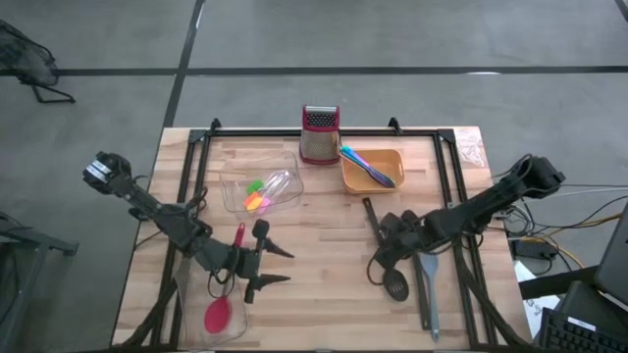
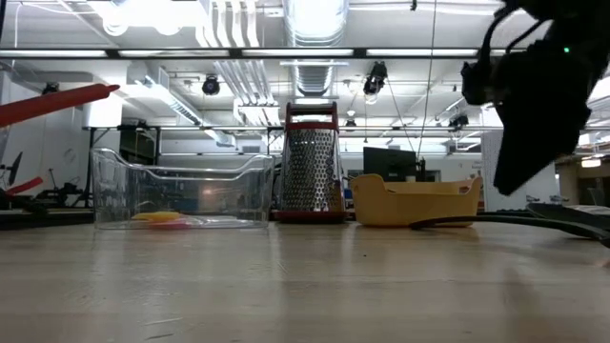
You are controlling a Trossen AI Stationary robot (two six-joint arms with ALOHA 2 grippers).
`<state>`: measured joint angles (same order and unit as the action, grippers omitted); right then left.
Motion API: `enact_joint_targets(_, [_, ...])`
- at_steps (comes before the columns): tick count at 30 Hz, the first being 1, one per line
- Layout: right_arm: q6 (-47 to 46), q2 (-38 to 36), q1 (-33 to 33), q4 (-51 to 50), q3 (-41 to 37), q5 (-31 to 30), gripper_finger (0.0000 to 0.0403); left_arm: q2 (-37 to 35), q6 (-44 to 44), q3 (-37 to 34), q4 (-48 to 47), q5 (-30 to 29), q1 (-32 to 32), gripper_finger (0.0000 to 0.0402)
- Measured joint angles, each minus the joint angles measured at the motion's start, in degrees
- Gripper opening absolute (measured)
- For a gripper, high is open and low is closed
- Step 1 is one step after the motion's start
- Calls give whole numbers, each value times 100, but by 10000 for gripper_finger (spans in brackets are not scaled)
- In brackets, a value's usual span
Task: Pick & Place Kitchen Items
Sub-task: Put the black slotted serving spoon into the bottom transparent bin
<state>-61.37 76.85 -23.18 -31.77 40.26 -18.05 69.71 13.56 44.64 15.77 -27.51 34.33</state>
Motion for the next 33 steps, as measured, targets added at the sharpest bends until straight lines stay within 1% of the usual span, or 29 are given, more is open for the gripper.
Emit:
enact_joint_targets(6, [-241, 326, 10, 21, -73, -8, 181, -7, -43, -109, 7, 79, 2, 252])
enact_joint_targets(15, [-138, 1002, 92, 58, 38, -14, 210, -11, -170, -330, 254, 74, 2, 252])
enact_joint_targets(20, [-46, 1237, 96, 55, 157, -10, 214, -20, -224, -374, 298, 66, 2, 252])
enact_joint_targets(23, [133, 1308, 96, 64, 253, -10, 201, -22, -287, -374, 316, 66, 2, 252])
enact_joint_targets(26, [317, 1334, 96, 74, 328, -12, 176, -22, -310, -374, 302, 66, 2, 252])
enact_joint_targets(33, [703, 1321, 96, 108, 434, -244, 91, -22, -421, -374, 275, 66, 2, 252])
